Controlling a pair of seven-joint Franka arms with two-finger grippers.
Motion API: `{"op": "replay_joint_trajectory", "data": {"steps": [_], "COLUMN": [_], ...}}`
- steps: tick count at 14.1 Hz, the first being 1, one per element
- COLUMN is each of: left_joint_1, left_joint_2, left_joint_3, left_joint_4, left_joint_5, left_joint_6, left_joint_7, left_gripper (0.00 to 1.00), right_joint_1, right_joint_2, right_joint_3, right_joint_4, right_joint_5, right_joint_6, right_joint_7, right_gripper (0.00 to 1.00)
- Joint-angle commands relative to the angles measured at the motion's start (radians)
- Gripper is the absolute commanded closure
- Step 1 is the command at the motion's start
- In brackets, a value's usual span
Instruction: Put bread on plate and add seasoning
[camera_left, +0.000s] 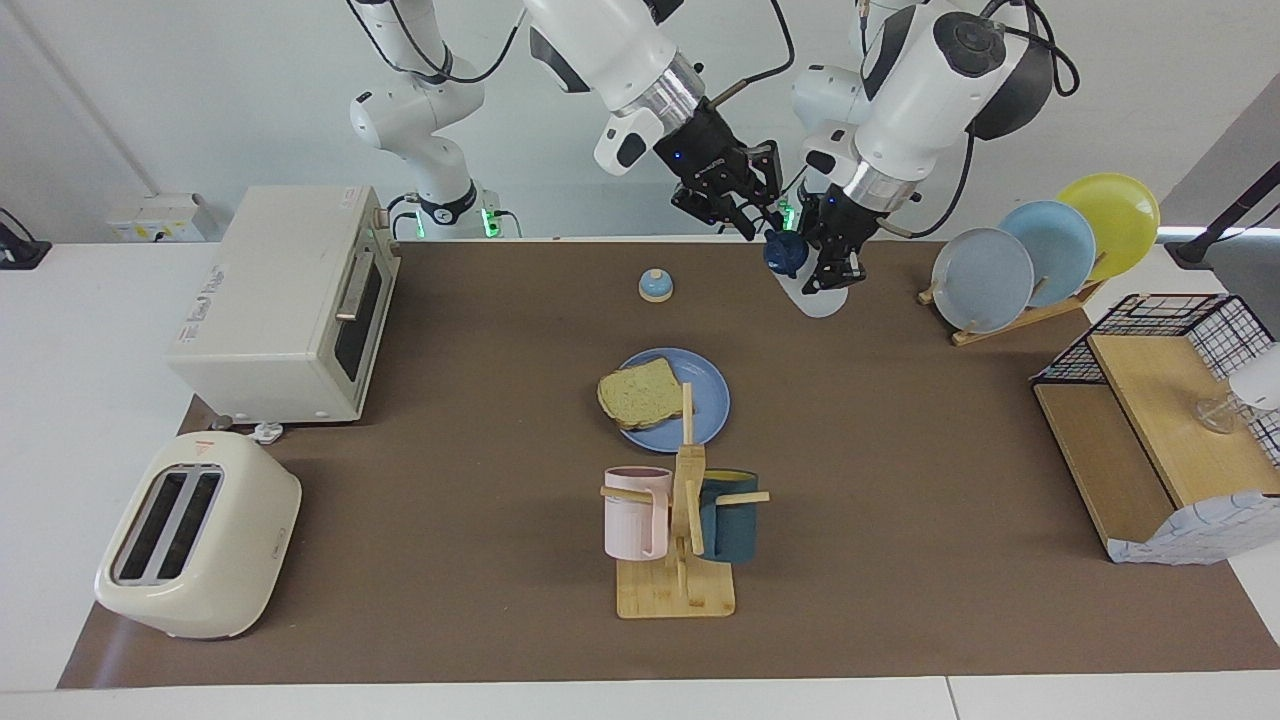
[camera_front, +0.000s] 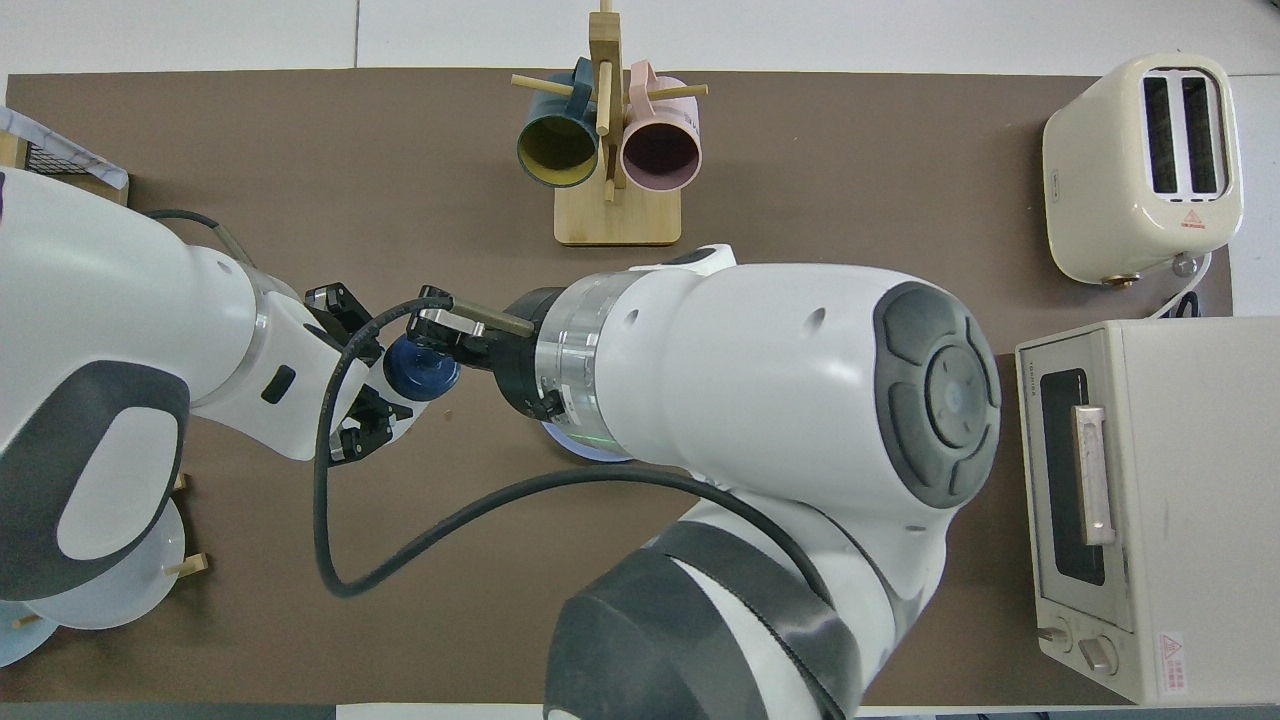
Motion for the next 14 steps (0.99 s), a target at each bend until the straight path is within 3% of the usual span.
{"op": "replay_joint_trajectory", "data": {"steps": [1,6,14], "left_joint_1": [-0.008,-0.008,-0.006], "left_joint_2": [-0.033,-0.033,-0.033], "left_joint_3": [0.001,0.003,0.003], "left_joint_4": [-0.032,-0.032,-0.032], "left_joint_5": [0.017,0.017,0.017], "left_joint_6": [0.011,0.012,0.014], "left_joint_7": [0.001,-0.002,-0.005], "left_gripper": [1.0,1.0,1.0], "right_joint_1": [-0.007,-0.003,-0.001], "right_joint_2": [0.013,0.013,0.015], "right_joint_3": [0.001,0.003,0.003], "right_joint_4": [0.019,0.017,0.014], "right_joint_5": [-0.016,-0.016,-0.044], "right_joint_6": [0.006,0.007,0.03], "right_joint_7": [0.011,0.016,0.009], "right_gripper": [0.63,0.68,0.68]}}
